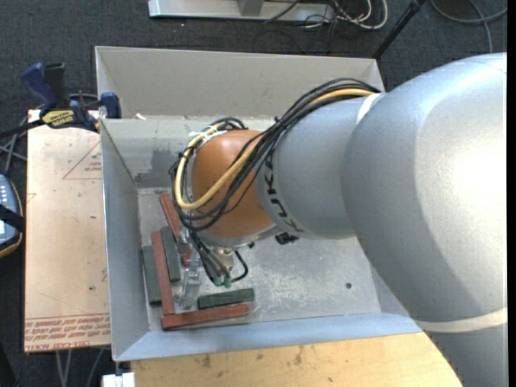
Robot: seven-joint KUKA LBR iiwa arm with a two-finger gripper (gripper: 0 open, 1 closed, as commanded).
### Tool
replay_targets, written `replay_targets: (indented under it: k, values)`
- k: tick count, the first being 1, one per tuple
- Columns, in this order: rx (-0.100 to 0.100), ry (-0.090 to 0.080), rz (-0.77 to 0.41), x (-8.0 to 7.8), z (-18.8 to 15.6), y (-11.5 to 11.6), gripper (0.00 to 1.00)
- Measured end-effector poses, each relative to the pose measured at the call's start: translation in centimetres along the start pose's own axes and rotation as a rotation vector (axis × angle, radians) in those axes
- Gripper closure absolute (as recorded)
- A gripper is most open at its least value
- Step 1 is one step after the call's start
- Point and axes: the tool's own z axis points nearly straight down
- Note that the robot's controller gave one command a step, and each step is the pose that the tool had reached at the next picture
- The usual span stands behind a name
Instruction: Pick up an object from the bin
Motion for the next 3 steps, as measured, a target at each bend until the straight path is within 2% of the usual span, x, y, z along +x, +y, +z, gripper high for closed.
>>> replay_targets:
  k: [1, 2, 3]
  values:
    - [0.000, 0.006, 0.017, 1.9, 1.8, -0.2, 0.00]
    - [-0.003, -0.002, 0.182, 1.6, 2.4, -1.4, 1.00]
    - [-0.003, -0.002, 0.183, 1.6, 2.4, -1.4, 1.00]
